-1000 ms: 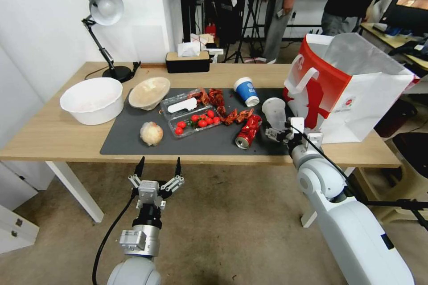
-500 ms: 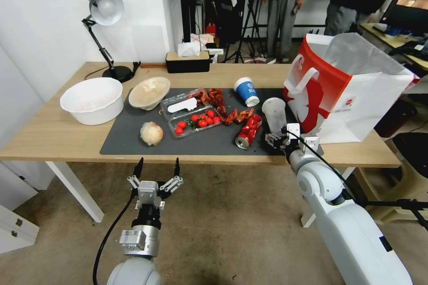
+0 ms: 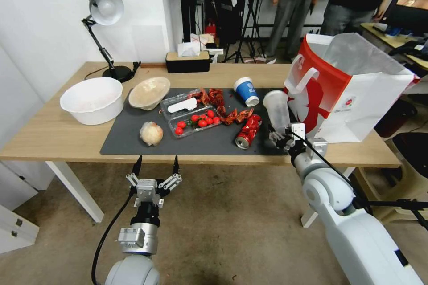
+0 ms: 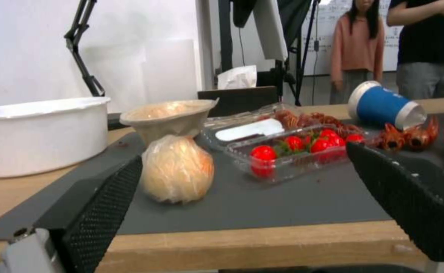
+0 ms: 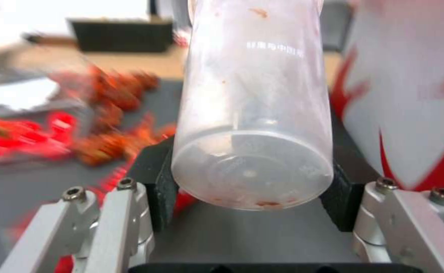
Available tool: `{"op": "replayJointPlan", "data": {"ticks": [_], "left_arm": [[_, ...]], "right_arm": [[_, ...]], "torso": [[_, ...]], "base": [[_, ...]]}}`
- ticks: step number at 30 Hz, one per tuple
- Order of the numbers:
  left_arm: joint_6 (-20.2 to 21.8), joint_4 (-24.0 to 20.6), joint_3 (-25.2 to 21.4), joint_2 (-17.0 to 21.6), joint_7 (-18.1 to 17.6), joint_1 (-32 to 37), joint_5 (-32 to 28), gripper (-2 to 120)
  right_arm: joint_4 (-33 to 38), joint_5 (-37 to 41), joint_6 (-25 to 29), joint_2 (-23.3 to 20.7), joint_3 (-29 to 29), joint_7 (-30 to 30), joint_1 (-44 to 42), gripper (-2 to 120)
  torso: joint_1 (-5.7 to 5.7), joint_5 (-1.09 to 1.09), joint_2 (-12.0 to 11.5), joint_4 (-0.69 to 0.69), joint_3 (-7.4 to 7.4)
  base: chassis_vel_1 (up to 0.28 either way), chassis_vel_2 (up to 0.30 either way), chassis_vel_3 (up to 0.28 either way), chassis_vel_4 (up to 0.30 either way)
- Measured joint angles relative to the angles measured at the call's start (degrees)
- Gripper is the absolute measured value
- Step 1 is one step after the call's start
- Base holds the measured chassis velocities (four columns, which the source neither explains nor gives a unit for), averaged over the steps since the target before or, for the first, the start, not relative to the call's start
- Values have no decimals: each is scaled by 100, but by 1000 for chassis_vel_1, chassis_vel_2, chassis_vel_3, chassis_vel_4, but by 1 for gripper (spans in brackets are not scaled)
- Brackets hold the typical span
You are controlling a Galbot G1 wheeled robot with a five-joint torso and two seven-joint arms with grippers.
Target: Pick up the trash from the table and place it into the takeout bag.
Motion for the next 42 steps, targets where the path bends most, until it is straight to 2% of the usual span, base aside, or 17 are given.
{"op": "replayJointPlan", "data": {"ticks": [4,8,10,12,15,20,24,27,28,32,37,40,42], "left_arm": [[1,-56,-16,-3,-49,30,28,100],[1,-79,-29,-3,-67,48,33,100],[1,-119,-47,-2,-86,79,40,100],[1,-138,-48,-5,-90,89,40,100],[1,-169,-48,-18,-97,110,41,100],[0,-213,-58,-34,-98,137,45,100],[-4,-238,-78,-35,-103,170,47,100],[1,-289,-78,-7,-103,212,36,100],[1,-289,-78,-7,-103,212,36,100],[15,-355,-108,16,-97,250,24,100],[20,-361,-114,-21,-98,253,23,100],[21,-342,-113,-60,-114,263,26,100],[21,-345,-113,-68,-117,273,26,100]], "right_arm": [[612,-86,-15,-156,42,-107,-295,53],[843,-88,-16,-207,60,-144,-396,53],[1231,-87,210,-286,125,-190,-512,53],[1336,-81,355,-312,169,-179,-497,53],[1463,45,860,-411,260,155,-283,53],[1468,469,1160,-604,401,636,27,53],[1275,1017,1243,-905,785,956,394,53],[1001,1720,979,-1293,1230,1278,741,53],[1001,1720,979,-1293,1230,1278,741,53],[445,2395,692,-1736,1604,1541,1110,53],[40,2471,541,-1875,1649,1491,1244,53],[-147,2461,485,-1860,1597,1379,1250,68],[-163,2449,470,-1839,1576,1372,1240,70]], "torso": [[0,1,0,0,0],[0,1,0,0,0],[-1,1,0,0,0],[0,1,0,-1,0],[0,1,0,1,0],[0,2,0,1,0],[-1,3,0,1,0],[0,3,0,0,0],[0,3,0,0,0],[0,2,0,0,0],[0,2,0,0,1],[0,3,0,0,1],[1,2,0,0,1]], "base": [[0,0,0,0],[0,0,0,0],[0,0,0,0],[0,0,0,0],[0,0,0,0],[0,0,0,0],[0,0,0,0],[0,0,0,0],[0,0,0,0],[0,0,0,0],[0,0,0,0],[0,0,0,0],[0,0,0,0]]}}
